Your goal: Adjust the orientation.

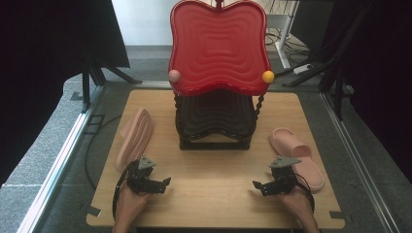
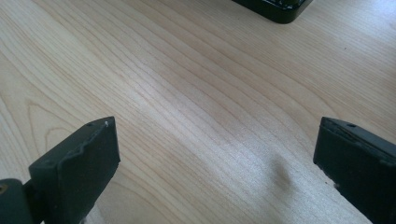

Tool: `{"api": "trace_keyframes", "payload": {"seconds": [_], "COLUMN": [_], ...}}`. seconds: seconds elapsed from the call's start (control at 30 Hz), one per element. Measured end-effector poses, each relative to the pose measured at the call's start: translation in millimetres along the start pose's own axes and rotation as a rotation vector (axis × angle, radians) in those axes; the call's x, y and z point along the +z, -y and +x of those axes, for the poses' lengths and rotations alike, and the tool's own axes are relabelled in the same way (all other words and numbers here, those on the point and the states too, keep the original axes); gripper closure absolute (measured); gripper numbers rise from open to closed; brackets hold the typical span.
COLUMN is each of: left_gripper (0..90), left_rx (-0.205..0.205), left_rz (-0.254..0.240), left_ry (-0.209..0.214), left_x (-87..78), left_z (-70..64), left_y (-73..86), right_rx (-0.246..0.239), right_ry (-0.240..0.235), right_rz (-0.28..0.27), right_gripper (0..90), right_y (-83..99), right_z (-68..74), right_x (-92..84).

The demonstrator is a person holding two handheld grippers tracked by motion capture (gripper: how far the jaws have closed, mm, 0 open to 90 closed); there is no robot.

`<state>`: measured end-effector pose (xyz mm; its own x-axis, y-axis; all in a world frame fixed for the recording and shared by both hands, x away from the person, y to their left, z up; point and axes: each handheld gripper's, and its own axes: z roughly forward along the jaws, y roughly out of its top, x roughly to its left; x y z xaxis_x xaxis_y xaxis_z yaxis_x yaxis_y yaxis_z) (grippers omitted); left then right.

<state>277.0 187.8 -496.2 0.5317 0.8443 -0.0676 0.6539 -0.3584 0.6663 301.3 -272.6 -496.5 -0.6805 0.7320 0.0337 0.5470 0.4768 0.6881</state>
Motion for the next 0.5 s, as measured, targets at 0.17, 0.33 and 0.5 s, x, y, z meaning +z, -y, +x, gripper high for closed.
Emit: {"api": "trace_keyframes", "payload": {"seconds": [0.17,0.33,0.5], "left_gripper": [1.6,2.3,2.1], "left_rx": [0.006,0.006,-0.004], "left_rz": [0.008,0.002,0.008], "left_ry": [0.005,0.008,0.016], "left_x": [2.2,0.4,0.7], "left_z": [-1.6,-0.6,1.5], "left_y": [-0.3,-2.2,-4.2], "right_rx": [-0.004,0.000,-0.005], "right_ry": [-0.008,-0.015,-0.022], "right_rz": [0.011,-0.003,-0.002], "right_gripper": [6.9,7.0,7.6], "right_y": [2.2,1.6,2.0], "right_z": [-2.9,-2.1,-1.1], "right_x": [-3.0,-4.6,-5.5]}}
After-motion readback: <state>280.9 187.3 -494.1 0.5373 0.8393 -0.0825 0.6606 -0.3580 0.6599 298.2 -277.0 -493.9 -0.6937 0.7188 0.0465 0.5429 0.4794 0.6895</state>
